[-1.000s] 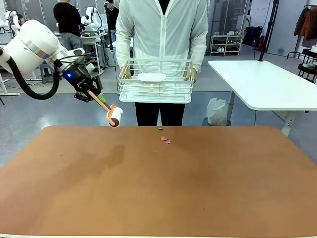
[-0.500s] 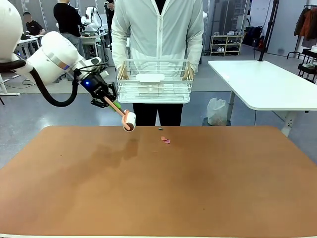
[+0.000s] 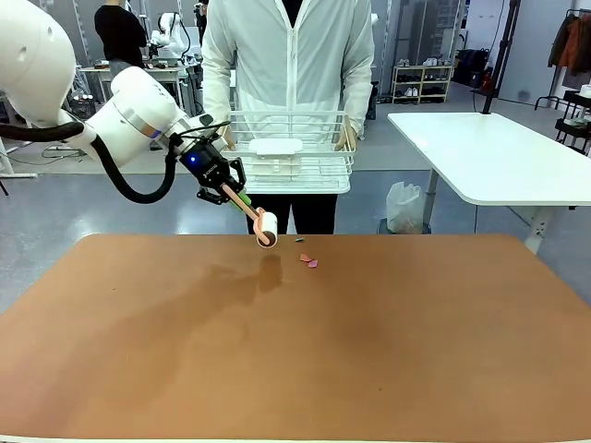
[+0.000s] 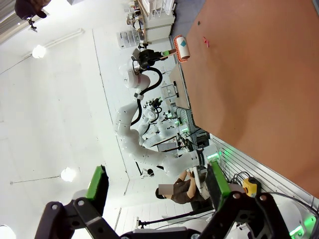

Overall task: Clean the table.
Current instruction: Clean the table with the Lint Roller when the human lifts the Dish drying rack.

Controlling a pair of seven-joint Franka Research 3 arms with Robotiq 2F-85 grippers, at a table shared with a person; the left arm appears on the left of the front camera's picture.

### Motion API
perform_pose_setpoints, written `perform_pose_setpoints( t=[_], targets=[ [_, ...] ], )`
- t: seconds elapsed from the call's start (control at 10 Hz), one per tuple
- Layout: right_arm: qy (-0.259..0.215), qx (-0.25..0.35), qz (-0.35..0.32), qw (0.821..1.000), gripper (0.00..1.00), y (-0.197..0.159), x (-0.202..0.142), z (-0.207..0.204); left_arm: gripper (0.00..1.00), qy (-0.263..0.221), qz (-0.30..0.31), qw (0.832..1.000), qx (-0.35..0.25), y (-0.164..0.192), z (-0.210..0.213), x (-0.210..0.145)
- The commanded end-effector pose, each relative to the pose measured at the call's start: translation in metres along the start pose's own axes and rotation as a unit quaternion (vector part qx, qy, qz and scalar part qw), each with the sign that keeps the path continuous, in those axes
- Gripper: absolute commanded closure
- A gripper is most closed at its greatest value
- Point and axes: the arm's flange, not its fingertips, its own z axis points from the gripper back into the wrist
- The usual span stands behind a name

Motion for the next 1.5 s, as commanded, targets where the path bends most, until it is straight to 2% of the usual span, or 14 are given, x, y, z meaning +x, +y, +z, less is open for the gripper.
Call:
perform_pose_setpoints(
  t=[0.0,0.4,1.0,1.2,1.4],
  targets=[
    [-0.002,-0.006,-0.004,1.0,0.0,0.003,-0.003,-0.002,0.79,0.004,0.01,1.0,0.013,-0.001,-0.009,0.007],
    [-0.002,-0.006,-0.004,1.0,0.0,0.003,-0.003,-0.002,0.79,0.03,-0.023,0.999,0.016,0.002,-0.039,0.006],
    [-0.002,-0.006,-0.004,1.0,0.0,0.003,-0.003,-0.002,0.79,0.073,-0.022,0.997,0.025,0.004,-0.088,0.006],
    [-0.002,-0.006,-0.004,1.0,0.0,0.003,-0.003,-0.002,0.79,0.09,-0.018,0.996,0.008,-0.008,-0.118,0.005],
    [-0.002,-0.006,-0.004,1.0,0.0,0.003,-0.003,-0.002,0.79,0.08,-0.005,0.997,-0.013,-0.032,-0.139,0.008]
  ],
)
